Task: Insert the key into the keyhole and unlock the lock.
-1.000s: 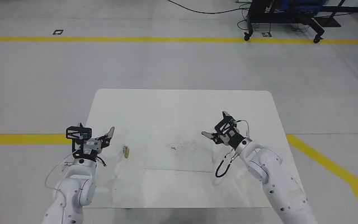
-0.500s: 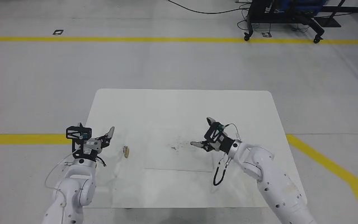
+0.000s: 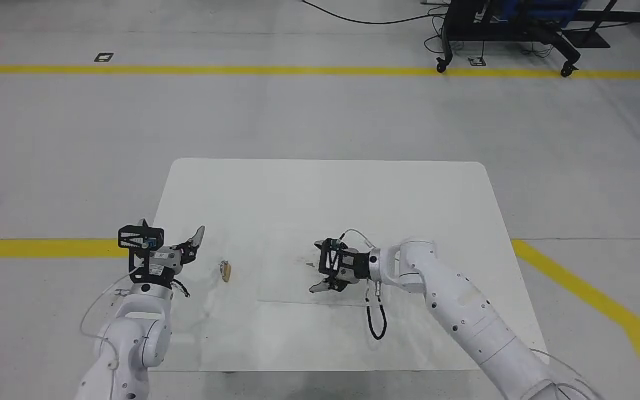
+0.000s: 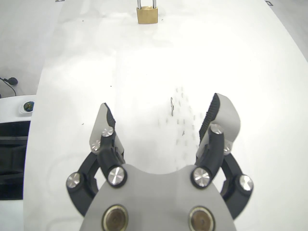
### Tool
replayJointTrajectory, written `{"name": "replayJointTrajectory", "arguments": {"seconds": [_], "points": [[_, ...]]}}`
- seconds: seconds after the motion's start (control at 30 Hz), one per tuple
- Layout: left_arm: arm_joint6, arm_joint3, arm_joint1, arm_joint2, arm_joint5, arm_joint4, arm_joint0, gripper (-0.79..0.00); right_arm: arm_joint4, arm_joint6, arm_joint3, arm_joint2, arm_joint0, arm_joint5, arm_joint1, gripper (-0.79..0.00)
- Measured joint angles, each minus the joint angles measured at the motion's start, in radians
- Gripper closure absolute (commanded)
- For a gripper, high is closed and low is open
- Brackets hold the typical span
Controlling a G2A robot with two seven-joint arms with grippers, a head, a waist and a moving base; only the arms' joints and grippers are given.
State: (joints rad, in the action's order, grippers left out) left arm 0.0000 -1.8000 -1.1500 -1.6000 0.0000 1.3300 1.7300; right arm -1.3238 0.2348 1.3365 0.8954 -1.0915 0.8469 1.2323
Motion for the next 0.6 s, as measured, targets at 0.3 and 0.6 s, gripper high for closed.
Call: {"name": "replayJointTrajectory", "arguments": {"seconds": [0.3,0.6], "points": [[0.000,0.000,0.000,0.000,0.000,0.000,0.000,-0.785,-0.012,0.073,-0.060,-0.073,0.062,-0.074,0.027,-0.259],[0.000,0.000,0.000,0.000,0.000,0.000,0.000,-0.785,-0.025,0.047,-0.075,-0.084,0.085,-0.076,0.032,0.000]]}}
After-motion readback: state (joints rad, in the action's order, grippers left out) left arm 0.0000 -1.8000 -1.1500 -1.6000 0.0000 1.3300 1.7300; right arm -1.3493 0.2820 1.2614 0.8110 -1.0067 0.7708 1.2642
